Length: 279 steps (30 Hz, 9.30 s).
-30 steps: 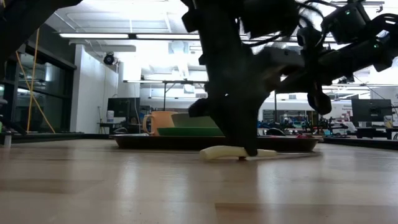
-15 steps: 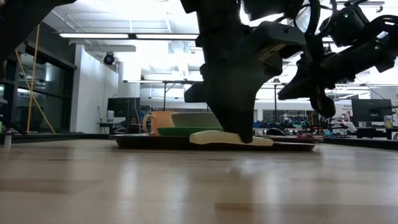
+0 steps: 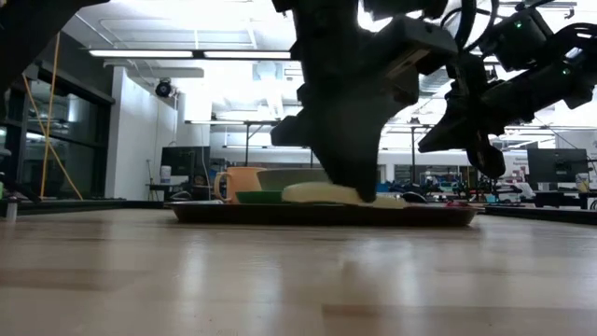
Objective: Set up tray
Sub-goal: Put the yellow knife on top of the red napkin to the right of the blue fork
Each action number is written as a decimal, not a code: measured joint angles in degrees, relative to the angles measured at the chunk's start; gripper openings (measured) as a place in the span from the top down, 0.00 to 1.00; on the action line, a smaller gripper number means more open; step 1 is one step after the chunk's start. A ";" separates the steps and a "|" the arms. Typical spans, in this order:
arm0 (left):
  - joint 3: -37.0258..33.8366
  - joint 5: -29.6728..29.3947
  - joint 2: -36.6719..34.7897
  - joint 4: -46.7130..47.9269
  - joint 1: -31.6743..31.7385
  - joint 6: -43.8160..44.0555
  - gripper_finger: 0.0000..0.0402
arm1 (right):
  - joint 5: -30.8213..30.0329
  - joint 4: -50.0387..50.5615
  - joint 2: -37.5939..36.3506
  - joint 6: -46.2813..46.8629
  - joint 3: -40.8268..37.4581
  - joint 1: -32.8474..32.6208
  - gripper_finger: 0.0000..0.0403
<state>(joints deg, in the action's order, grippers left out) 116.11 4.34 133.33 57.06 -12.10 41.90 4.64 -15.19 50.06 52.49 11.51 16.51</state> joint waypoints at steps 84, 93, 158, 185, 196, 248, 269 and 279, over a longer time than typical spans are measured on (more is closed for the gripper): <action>8.88 -12.92 -6.82 -3.56 13.99 15.21 0.85 | 5.73 -7.92 -4.72 13.55 0.00 15.26 0.63; 8.88 -13.05 -6.77 -5.68 14.01 15.25 0.85 | 4.23 -9.20 -4.66 14.61 0.00 15.26 0.59; 8.82 -13.77 -6.68 -8.25 13.97 14.95 0.68 | 1.85 -24.54 5.41 11.11 0.02 12.37 1.00; 8.86 -7.87 -6.68 -7.67 13.97 13.44 0.64 | 22.08 -17.41 5.42 6.43 0.02 30.38 1.00; 8.86 -8.05 -6.68 -7.65 12.42 3.34 0.64 | 36.02 -16.24 5.44 4.00 0.02 43.36 1.00; 8.82 -18.30 -13.83 -0.53 8.40 -13.71 0.64 | 48.71 -0.63 35.31 -16.97 22.58 49.93 1.00; -3.98 -19.07 -22.24 -6.88 11.02 -15.69 0.64 | 45.81 -0.03 35.43 -22.26 22.58 50.58 1.00; -34.40 -18.90 -40.82 -29.72 10.50 -10.07 0.64 | 45.45 0.75 35.47 -23.85 22.58 50.47 1.00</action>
<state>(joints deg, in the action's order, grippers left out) 81.71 -14.56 92.52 27.34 -1.60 31.83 50.10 -14.44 85.54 28.64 34.09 66.98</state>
